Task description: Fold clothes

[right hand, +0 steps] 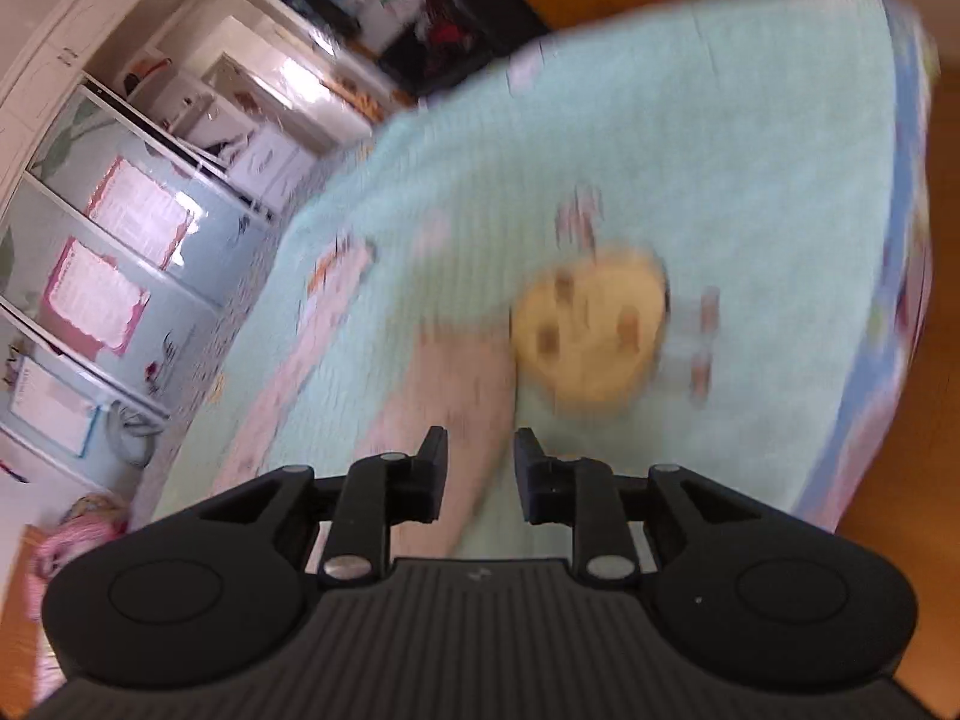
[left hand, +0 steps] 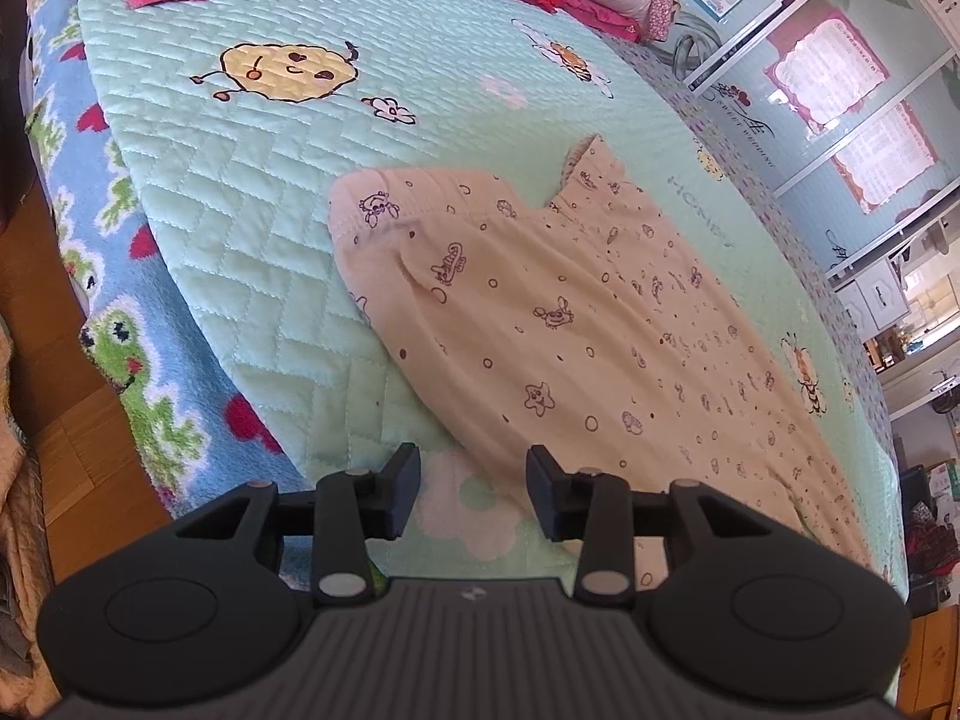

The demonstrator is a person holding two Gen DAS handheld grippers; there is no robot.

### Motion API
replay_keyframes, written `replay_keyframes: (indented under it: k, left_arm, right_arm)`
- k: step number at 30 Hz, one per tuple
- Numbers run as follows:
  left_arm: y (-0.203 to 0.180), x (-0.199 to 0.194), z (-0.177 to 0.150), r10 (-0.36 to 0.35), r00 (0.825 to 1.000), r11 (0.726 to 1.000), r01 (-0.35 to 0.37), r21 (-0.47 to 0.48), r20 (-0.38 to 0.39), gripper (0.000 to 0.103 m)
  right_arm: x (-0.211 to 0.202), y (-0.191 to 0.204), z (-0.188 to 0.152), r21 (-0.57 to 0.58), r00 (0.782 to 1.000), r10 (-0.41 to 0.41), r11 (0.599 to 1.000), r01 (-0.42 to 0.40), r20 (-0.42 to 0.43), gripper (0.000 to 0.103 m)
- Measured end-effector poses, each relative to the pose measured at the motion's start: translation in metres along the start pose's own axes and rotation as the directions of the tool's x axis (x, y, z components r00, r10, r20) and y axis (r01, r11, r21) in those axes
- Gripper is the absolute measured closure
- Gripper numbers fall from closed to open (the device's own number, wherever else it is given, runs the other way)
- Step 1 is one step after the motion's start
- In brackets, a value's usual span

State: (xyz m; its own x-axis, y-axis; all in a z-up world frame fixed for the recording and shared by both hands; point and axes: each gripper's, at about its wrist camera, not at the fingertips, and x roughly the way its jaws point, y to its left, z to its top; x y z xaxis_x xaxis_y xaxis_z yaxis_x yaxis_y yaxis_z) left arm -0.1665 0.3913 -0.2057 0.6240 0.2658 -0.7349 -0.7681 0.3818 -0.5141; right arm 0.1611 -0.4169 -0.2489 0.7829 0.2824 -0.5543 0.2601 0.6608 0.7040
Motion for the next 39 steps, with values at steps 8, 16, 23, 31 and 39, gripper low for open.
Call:
replay_keyframes:
  k: [8, 16, 23, 31, 39]
  left_arm:
    - [0.004, -0.005, -0.002, -0.031, 0.999, 0.999, 0.031, -0.028, -0.006, 0.062]
    - [0.011, 0.001, 0.001, -0.068, 0.998, 0.997, 0.067, -0.049, -0.01, 0.062]
    - [0.02, -0.001, 0.0, -0.118, 0.993, 0.991, 0.117, -0.062, -0.008, 0.061]
    - [0.032, -0.003, -0.002, -0.177, 0.984, 0.979, 0.175, -0.101, -0.007, 0.061]
    - [0.046, 0.003, 0.003, -0.23, 0.973, 0.958, 0.228, -0.176, 0.011, 0.061]
  right_arm:
    - [0.017, 0.017, -0.018, 0.099, 1.0, 0.003, 0.995, -0.005, 0.021, 0.102]
    - [-0.016, 0.024, -0.046, 0.085, 0.997, -0.062, 0.995, 0.059, 0.043, 0.088]
    - [-0.043, 0.085, -0.123, -0.022, 0.996, 0.029, 0.999, -0.031, -0.086, 0.075]
    - [-0.034, 0.147, -0.246, -0.01, 0.892, 0.154, 0.985, -0.175, -0.425, 0.075]
    - [-0.006, 0.169, -0.277, 0.075, 0.829, 0.204, 0.978, -0.193, -0.521, 0.075]
